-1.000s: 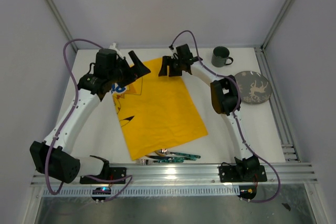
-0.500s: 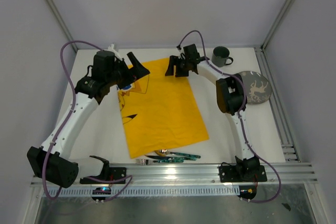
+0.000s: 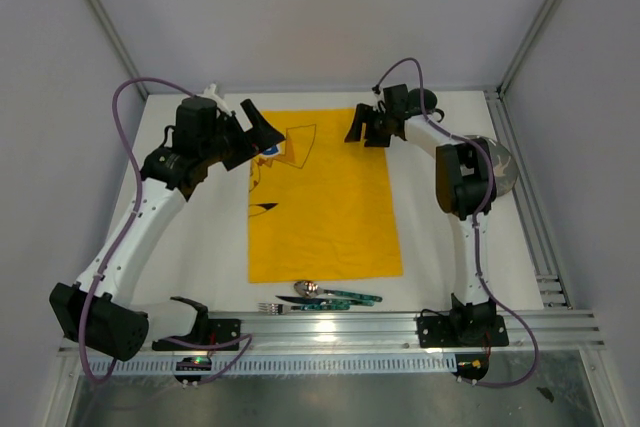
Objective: Set the dinner table for one person
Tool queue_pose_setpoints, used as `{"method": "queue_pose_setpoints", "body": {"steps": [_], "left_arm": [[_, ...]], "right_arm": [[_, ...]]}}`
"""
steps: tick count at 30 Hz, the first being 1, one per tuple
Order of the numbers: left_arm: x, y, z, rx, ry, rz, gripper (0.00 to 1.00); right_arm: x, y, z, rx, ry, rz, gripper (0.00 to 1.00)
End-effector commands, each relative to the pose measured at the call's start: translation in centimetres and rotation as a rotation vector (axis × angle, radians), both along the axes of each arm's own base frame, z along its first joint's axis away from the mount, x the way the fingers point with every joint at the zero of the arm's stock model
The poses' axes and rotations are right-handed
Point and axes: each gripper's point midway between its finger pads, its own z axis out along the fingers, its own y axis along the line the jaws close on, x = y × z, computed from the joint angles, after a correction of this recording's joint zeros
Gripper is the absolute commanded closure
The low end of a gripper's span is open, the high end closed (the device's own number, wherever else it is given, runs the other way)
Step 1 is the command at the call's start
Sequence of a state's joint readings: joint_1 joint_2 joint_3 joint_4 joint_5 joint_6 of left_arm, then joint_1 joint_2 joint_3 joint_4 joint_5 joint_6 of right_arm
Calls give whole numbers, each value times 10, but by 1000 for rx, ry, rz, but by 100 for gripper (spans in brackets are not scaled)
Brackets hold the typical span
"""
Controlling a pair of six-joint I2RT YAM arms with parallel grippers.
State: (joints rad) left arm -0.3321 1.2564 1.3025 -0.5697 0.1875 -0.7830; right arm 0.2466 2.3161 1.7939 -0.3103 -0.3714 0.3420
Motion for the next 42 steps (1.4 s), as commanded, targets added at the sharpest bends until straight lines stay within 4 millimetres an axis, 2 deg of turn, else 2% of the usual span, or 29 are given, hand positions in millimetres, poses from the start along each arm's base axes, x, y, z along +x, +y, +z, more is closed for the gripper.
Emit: {"method": "queue_pose_setpoints", "body": {"steps": [1, 5, 9, 12, 13, 16, 17, 18, 20, 23, 26, 29, 31, 36, 38, 40, 41, 42], "left_arm": [[-4, -2, 4, -4, -19, -19, 2], [-2, -3, -4, 1, -5, -21, 2], [0, -1, -13, 15, 4, -15, 2], [2, 1, -21, 39, 13, -7, 2], [3, 4, -24, 51, 16, 2, 2], [7, 7, -30, 81, 19, 11, 2], [8, 8, -32, 90, 20, 15, 2], [9, 8, -36, 95, 25, 14, 2], [11, 6, -42, 98, 38, 8, 2], [13, 2, -53, 89, 61, -6, 2], [15, -2, -64, 74, 75, -11, 2], [18, -1, -75, 83, 93, -1, 2], [23, 3, -88, 113, 115, 20, 2], [44, 0, -118, 161, 175, 28, 2], [56, -6, -135, 173, 213, 19, 3], [64, -10, -142, 175, 232, 13, 3], [73, -14, -148, 178, 242, 9, 3], [80, -16, -150, 175, 244, 9, 3]], "right_arm": [[-10, -32, -19, -90, 54, -60, 24], [-7, -24, -7, -31, 14, -57, 24], [-3, -18, 14, 16, -59, -47, 24], [0, -15, 38, 43, -129, -43, 24], [2, -15, 52, 56, -170, -42, 24], [3, -15, 73, 75, -233, -51, 24], [4, -17, 91, 81, -273, -59, 24], [2, -19, 95, 78, -290, -69, 24], [5, -20, 128, 97, -388, -78, 24], [5, -22, 156, 99, -458, -82, 24], [0, -22, 174, 109, -483, -73, 24], [-11, -13, 179, 147, -454, -29, 24], [-20, -6, 174, 164, -416, -10, 24], [-49, 37, 157, 302, -346, 109, 24], [-51, 51, 145, 346, -323, 143, 24], [-53, 67, 150, 451, -312, 177, 24], [-53, 73, 140, 478, -284, 184, 24], [-52, 80, 146, 524, -286, 189, 24]]}}
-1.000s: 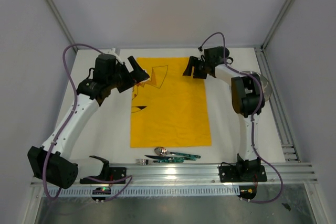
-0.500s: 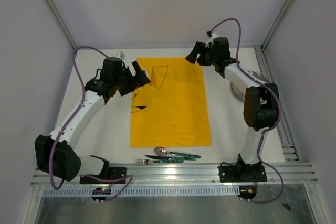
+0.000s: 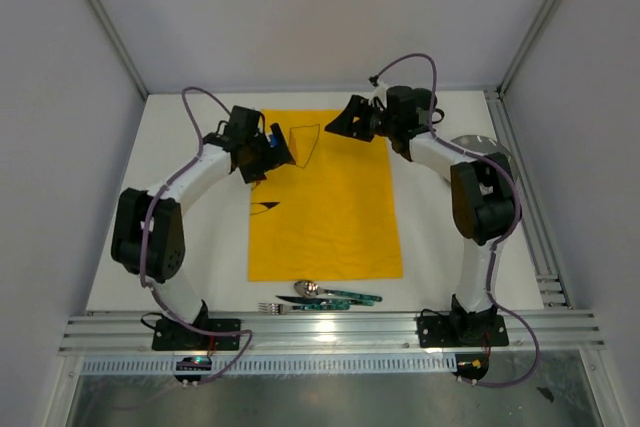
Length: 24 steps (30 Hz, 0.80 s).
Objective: Set the dinner table for one person
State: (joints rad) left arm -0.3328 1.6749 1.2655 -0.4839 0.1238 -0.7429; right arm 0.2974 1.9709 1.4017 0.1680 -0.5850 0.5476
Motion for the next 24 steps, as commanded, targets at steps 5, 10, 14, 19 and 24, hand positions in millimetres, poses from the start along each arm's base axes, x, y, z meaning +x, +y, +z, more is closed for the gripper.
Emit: {"method": "queue_pose_setpoints", "body": {"steps": [5, 10, 14, 19, 24], "left_arm": [[71, -26, 24, -12, -96, -39, 3], [107, -43, 10, -29, -84, -53, 4], [128, -54, 1, -55, -78, -56, 3], [132, -66, -33, -92, -6, -63, 4], [131, -66, -62, -82, 41, -70, 4]], "right_arm": [[-10, 38, 21, 202, -31, 121, 24], [-20, 36, 19, 189, -22, 126, 24], [-27, 31, 25, 172, -41, 119, 24], [-41, 18, 43, 128, -97, 86, 24], [-42, 7, 59, 67, -153, 44, 24]]}}
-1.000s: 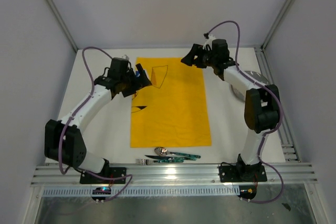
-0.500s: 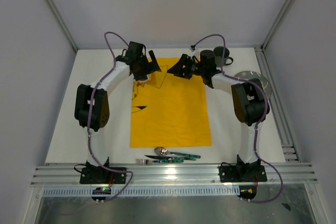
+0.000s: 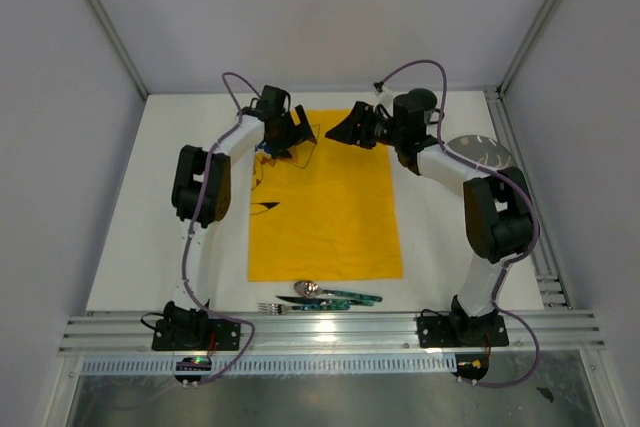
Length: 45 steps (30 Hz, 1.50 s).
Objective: Set the dinner table for one person
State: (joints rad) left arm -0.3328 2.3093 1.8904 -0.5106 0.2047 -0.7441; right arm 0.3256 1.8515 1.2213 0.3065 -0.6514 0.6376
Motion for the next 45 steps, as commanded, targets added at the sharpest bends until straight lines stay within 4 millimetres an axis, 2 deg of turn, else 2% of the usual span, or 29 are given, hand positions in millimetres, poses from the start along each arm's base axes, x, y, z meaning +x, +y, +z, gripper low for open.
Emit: {"method": "queue_pose_setpoints", "body": {"steps": [1, 5, 10, 12, 15, 19, 22, 23, 32, 36, 42, 45], "left_arm": [[4, -8, 7, -30, -14, -22, 4], [4, -8, -3, -24, -2, -28, 4], [-6, -7, -26, -16, 56, -40, 5], [-8, -7, -28, -18, 61, -41, 5], [-6, -11, -17, -43, 46, -42, 5], [4, -20, 15, -95, -9, -48, 4], [11, -24, 27, -115, -38, -45, 4], [11, -25, 21, -115, -21, -47, 3], [17, -34, 12, -162, 5, -37, 4], [21, -35, 0, -159, 11, -31, 4], [9, -34, -42, -145, 105, -29, 4], [-1, -25, -63, -97, 141, -29, 5]], "right_arm": [[3, -6, 45, -24, -160, -28, 24], [0, -7, 54, -18, -173, -34, 24], [-3, -11, 52, -50, -170, -34, 24], [-5, -12, 50, -61, -169, -34, 24], [-5, -12, 47, -67, -163, -36, 24], [-5, -12, 42, -65, -147, -37, 24], [-4, -11, 40, -62, -141, -37, 24], [-4, -12, 39, -62, -140, -37, 24], [-4, -11, 37, -73, -133, -30, 24], [-5, -12, 34, -80, -130, -27, 24], [-8, -13, 34, -92, -132, -19, 24], [-8, -14, 32, -95, -129, -21, 24]]}}
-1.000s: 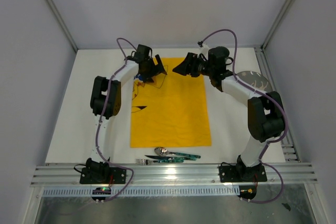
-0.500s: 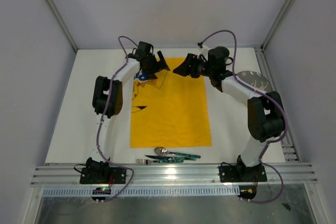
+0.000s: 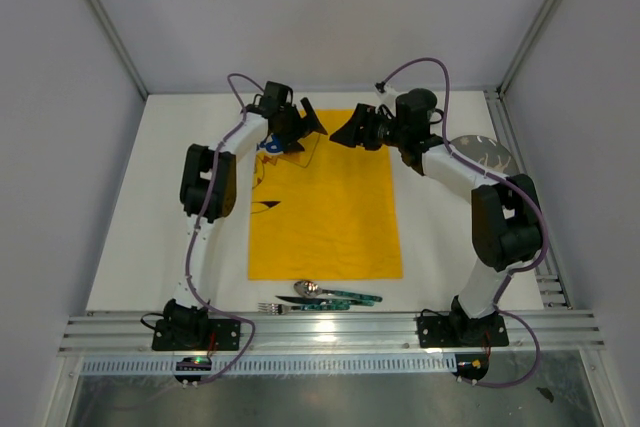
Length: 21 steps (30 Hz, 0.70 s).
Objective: Set the dinner table for one person
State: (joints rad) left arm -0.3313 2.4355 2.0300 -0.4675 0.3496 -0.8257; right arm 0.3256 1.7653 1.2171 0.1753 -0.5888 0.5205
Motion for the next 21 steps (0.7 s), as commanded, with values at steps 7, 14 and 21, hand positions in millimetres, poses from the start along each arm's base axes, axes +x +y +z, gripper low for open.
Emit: {"method": "queue_pose_setpoints", "body": {"steps": [7, 14, 21], "left_arm": [[-36, 22, -99, 156, 190, -41, 5], [-32, 32, -83, 200, 152, -29, 6], [-20, 70, -60, 267, 126, 1, 6]], "right_arm": [[-1, 0, 23, -15, -83, 19, 24], [-4, -2, 21, -30, -82, 20, 24], [-7, -3, 22, -27, -87, 19, 24]]}}
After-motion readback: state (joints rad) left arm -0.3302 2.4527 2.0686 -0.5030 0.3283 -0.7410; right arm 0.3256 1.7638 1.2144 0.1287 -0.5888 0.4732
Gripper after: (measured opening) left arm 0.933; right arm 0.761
